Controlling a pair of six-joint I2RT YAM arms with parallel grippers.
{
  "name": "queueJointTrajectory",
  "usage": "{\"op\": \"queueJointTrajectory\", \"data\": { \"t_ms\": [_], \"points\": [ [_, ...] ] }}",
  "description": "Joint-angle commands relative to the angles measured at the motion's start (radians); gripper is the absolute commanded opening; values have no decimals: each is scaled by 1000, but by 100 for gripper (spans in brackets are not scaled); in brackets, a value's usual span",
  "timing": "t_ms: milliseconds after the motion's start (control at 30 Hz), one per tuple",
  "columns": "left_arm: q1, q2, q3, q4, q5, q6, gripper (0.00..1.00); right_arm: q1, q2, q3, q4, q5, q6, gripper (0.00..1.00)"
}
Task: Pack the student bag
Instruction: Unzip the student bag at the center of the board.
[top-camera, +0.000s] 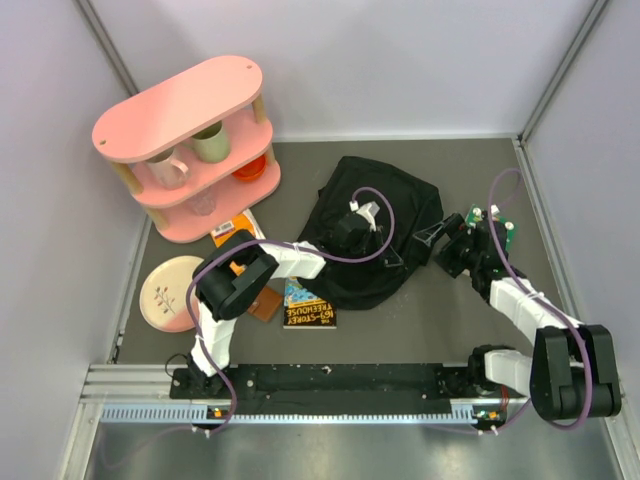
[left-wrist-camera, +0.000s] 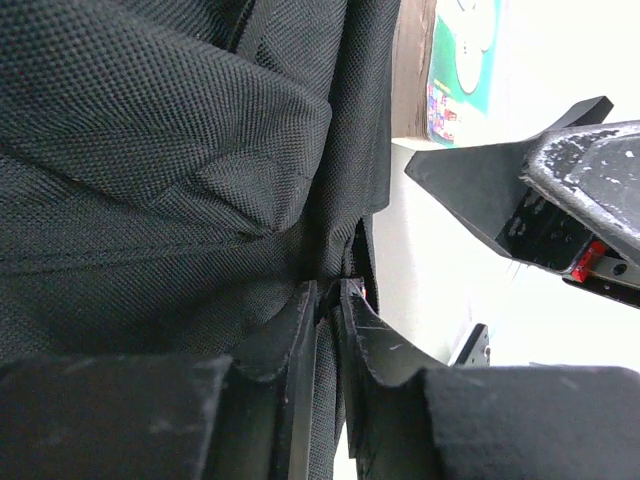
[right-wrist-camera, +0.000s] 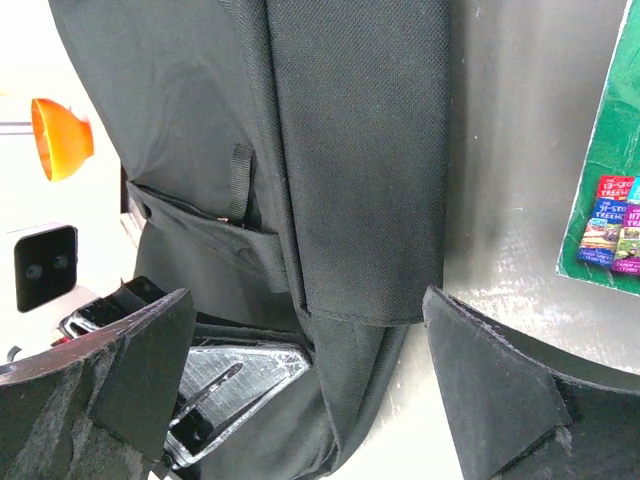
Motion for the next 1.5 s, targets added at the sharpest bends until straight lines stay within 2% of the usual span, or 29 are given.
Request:
{"op": "queueJointTrajectory", "data": {
  "t_ms": [0,133,167,400,667,1000,1033,1100,1133,1200,1300,1333,1367,1433,1467],
  "points": [
    [5,-14,26,80,8,-15,18,-13,13,29,50,-10,-6,95],
    [6,-13,29,81,16,-15,1,-13,19,32,47,-3,-9,95],
    [6,-14,29,81,16,-13,0,-13,22,36,38,-1,-12,95],
    [3,-49,25,35,28,27,0,-13,56,65,-26,48,-49,95],
    [0,-100,-26,11,39,69,0,-11,127,97,-16,-4,-121,80],
    [-11,-123,-47,-23,77,112,0,13,220,134,10,-35,-167,77],
    [-14,-123,-47,-23,79,112,0,18,229,144,12,-35,-167,69],
    [-15,-123,-47,-23,83,112,0,29,248,146,30,-32,-159,64],
    [-15,-123,-46,-23,83,112,0,32,254,144,36,-33,-158,56],
    [-18,-123,-44,-25,85,112,0,33,266,146,41,-26,-150,49],
    [-25,-125,-46,-31,86,114,0,33,272,146,47,-21,-149,29],
    [-25,-126,-47,-32,83,116,0,32,271,146,49,-16,-141,14],
    [-26,-128,-47,-35,86,117,0,33,272,144,52,-13,-138,7],
    [-31,-131,-54,-43,86,119,0,33,272,138,72,-16,-124,0],
    [-31,-134,-57,-46,86,119,0,33,271,134,79,-10,-118,0]
  ]
}}
